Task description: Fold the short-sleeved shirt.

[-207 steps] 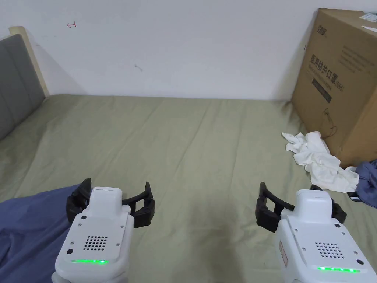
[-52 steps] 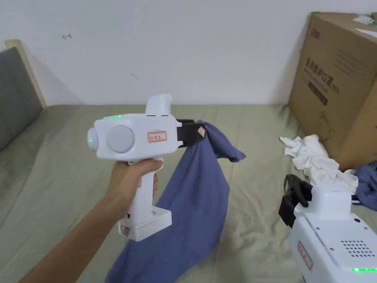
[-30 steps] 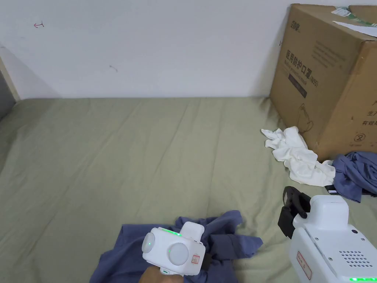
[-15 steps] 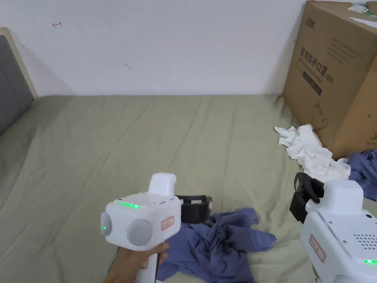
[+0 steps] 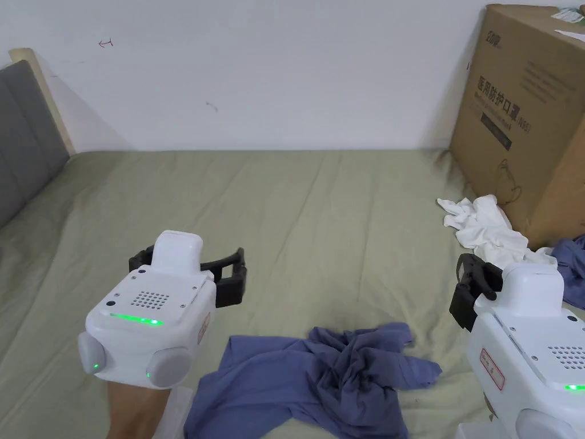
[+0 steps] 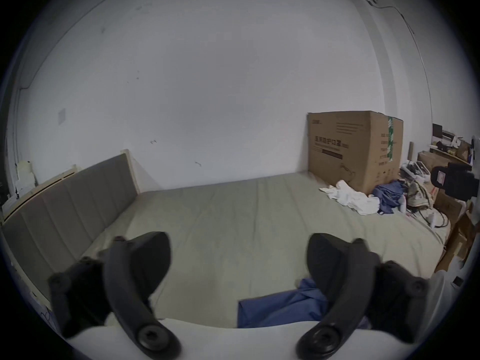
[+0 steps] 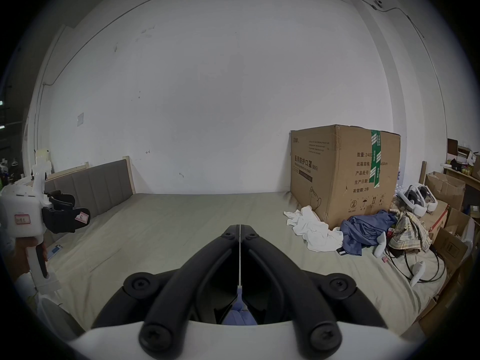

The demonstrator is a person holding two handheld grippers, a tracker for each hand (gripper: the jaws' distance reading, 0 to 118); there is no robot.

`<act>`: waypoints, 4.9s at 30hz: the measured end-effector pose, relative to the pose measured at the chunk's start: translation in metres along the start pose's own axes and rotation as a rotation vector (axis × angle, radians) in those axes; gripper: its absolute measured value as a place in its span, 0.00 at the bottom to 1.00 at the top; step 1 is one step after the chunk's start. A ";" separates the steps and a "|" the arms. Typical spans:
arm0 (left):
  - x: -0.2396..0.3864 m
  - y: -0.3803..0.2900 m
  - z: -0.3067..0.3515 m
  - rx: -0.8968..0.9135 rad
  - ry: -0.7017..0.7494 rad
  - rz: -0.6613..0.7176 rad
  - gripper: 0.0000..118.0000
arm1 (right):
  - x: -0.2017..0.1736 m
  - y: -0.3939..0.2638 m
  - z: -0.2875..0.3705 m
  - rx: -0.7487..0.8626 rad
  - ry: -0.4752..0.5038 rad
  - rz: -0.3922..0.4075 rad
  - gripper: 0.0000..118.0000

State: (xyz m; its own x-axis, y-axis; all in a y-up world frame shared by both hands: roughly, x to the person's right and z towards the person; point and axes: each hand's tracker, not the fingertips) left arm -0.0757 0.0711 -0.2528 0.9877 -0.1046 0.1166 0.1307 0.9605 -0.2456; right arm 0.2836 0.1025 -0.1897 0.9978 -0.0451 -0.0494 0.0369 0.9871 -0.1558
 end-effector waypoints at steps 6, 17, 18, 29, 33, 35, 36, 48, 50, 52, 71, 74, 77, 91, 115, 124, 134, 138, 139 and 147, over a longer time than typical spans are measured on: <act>-0.011 -0.011 0.001 0.048 0.003 0.110 0.07 | -0.005 0.001 -0.001 0.002 0.016 0.012 0.03; -0.021 -0.016 -0.002 -0.044 -0.038 0.231 0.03 | -0.003 -0.001 -0.003 -0.001 0.016 0.005 0.03; -0.021 -0.020 -0.004 -0.083 -0.036 0.238 0.03 | -0.003 -0.002 -0.003 -0.003 0.015 0.004 0.03; -0.022 -0.122 -0.015 -0.518 -0.067 0.324 0.03 | 0.008 -0.025 -0.015 -0.041 0.021 -0.002 0.03; -0.022 -0.155 -0.012 -0.637 -0.053 0.377 0.08 | 0.006 -0.027 -0.013 -0.051 0.029 -0.005 0.03; -0.023 -0.166 -0.010 -0.692 -0.072 0.404 0.27 | 0.007 -0.029 -0.014 -0.059 0.032 -0.006 0.03; -0.022 -0.170 -0.009 -0.708 -0.075 0.417 0.34 | 0.005 -0.029 -0.013 -0.064 0.033 -0.006 0.03; -0.001 -0.194 -0.013 -0.802 -0.020 0.388 1.00 | 0.003 -0.032 -0.010 -0.097 0.033 -0.016 0.03; 0.003 -0.196 -0.017 -0.828 -0.005 0.389 1.00 | 0.004 -0.031 -0.010 -0.100 0.029 -0.020 0.03; 0.007 -0.198 -0.020 -0.823 0.039 0.357 0.96 | 0.006 -0.031 -0.009 -0.101 0.025 -0.024 0.03; 0.018 -0.161 -0.007 -0.630 -0.066 0.271 0.07 | 0.034 -0.053 -0.039 -0.205 -0.004 -0.079 0.03; 0.012 -0.143 -0.007 -0.581 -0.084 0.293 0.07 | 0.047 -0.072 -0.067 -0.314 -0.016 -0.112 0.03; 0.005 -0.133 -0.011 -0.551 -0.092 0.324 0.07 | 0.059 -0.095 -0.095 -0.394 -0.040 -0.136 0.13; -0.005 -0.141 -0.026 -0.570 -0.106 0.366 0.07 | 0.070 -0.204 -0.173 -0.839 -0.114 -0.097 0.98; -0.027 -0.108 -0.033 -0.465 -0.161 0.506 0.07 | 0.050 -0.080 -0.113 -0.502 0.049 -0.014 0.10; -0.076 0.002 -0.075 -0.276 -0.139 0.434 0.07 | 0.051 0.037 -0.130 -0.289 0.050 0.020 0.10; -0.140 0.124 -0.127 -0.133 -0.045 0.379 0.07 | 0.055 0.130 -0.196 -0.194 0.008 -0.031 0.10; -0.150 0.163 -0.145 -0.105 -0.013 0.346 0.07 | 0.058 0.155 -0.219 -0.161 -0.005 -0.044 0.10; -0.152 0.172 -0.149 -0.097 -0.013 0.340 0.07 | 0.058 0.160 -0.224 -0.155 -0.012 -0.044 0.10; -0.159 0.213 -0.189 -0.064 0.050 0.244 0.07 | 0.061 0.187 -0.258 -0.118 -0.040 -0.038 0.10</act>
State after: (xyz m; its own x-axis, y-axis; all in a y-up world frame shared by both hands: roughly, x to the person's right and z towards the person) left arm -0.1885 0.2431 -0.5059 0.9934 0.1143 -0.0010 -0.1086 0.9407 -0.3213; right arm 0.3372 0.2444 -0.4760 0.9973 -0.0734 -0.0022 0.0700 0.9597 -0.2723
